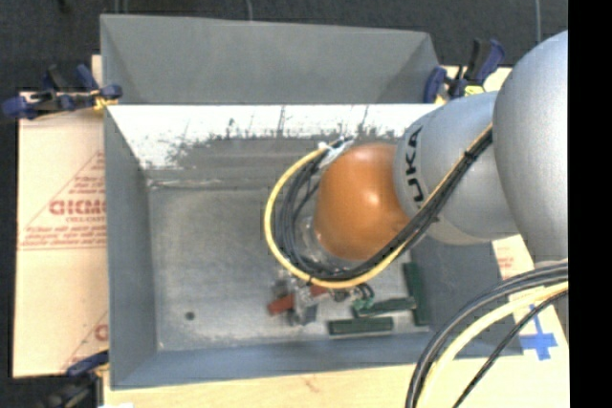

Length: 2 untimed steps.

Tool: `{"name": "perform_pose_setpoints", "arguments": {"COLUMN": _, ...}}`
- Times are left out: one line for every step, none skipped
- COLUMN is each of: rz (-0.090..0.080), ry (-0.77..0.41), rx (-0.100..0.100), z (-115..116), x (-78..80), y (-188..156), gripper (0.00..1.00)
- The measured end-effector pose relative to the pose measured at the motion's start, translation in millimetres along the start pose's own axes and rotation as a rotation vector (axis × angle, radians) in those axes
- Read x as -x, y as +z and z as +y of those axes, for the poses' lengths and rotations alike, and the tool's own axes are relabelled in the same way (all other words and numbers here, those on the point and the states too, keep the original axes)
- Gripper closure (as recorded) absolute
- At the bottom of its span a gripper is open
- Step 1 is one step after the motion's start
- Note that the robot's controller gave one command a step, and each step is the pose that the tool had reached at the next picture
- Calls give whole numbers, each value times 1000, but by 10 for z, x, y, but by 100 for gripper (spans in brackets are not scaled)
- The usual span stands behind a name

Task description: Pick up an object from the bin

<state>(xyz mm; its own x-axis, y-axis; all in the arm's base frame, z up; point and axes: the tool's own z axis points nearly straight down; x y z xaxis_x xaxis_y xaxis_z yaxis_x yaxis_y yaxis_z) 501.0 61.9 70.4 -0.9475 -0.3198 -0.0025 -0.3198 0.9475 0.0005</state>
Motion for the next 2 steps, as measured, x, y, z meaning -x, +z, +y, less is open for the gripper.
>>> {"name": "perform_pose_setpoints", "arguments": {"rz": 0, "ry": 1, "rx": 0, "z": 0, "x": 0, "y": 0, "gripper": 100}}
{"name": "perform_pose_setpoints", "arguments": {"rz": -8, "ry": -26, "rx": -4, "z": -261, "x": 100, "y": -1802, "gripper": 100}}
